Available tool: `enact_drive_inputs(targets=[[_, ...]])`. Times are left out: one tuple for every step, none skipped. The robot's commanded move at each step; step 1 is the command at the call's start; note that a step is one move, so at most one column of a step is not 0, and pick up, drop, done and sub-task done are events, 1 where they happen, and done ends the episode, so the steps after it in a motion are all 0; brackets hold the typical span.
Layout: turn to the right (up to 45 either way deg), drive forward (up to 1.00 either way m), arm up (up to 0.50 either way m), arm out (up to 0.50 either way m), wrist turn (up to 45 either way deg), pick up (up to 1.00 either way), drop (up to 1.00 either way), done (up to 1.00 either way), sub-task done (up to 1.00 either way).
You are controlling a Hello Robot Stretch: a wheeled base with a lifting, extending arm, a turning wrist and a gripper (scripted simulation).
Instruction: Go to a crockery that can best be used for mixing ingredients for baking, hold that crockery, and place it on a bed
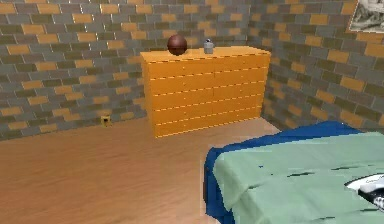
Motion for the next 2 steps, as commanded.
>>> enact_drive_inputs(targets=[[0.0,0.00,0.00,0.00,0.0,0.00,1.00,0.00,0.00],[0.0,0.00,0.10,0.00,0.0,0.00,0.00,0.00,0.00]])
